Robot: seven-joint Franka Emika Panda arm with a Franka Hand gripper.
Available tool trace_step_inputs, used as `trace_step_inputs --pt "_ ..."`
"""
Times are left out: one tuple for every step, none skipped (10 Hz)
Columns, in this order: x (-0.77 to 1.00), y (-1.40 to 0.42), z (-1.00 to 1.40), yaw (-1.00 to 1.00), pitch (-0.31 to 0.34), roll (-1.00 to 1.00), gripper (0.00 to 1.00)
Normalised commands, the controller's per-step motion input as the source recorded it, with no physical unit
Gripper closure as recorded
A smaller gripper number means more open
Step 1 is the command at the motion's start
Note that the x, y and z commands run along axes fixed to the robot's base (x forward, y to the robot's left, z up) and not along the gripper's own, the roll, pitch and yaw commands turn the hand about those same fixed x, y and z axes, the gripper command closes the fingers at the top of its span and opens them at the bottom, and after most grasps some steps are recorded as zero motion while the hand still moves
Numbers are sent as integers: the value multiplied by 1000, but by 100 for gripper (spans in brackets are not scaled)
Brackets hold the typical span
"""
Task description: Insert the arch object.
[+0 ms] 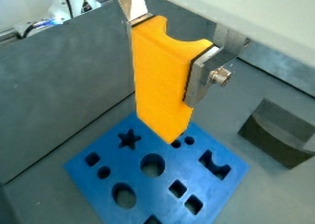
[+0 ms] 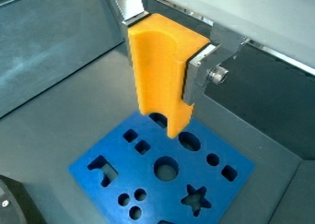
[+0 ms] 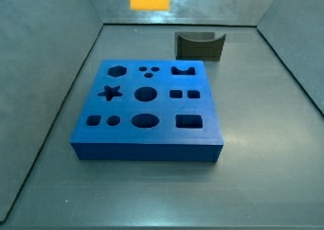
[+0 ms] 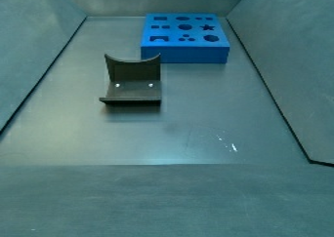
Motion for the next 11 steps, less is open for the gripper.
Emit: trace_step_inputs --pt "271 297 -986 -57 0 186 100" --pt "277 343 -949 -49 0 200 100" --pt "300 354 -951 -54 0 191 100" --pt "289 349 -966 -31 0 184 100" --pt "60 454 -943 137 -67 121 100" --pt "57 434 -949 220 -101 69 100" --pt "29 409 -957 211 -99 74 100" --pt "20 257 -934 191 -123 56 100" --pt "171 137 -846 34 -119 0 100" --pt "237 0 -786 -14 -134 0 100" --pt "337 0 -709 -174 -140 0 100"
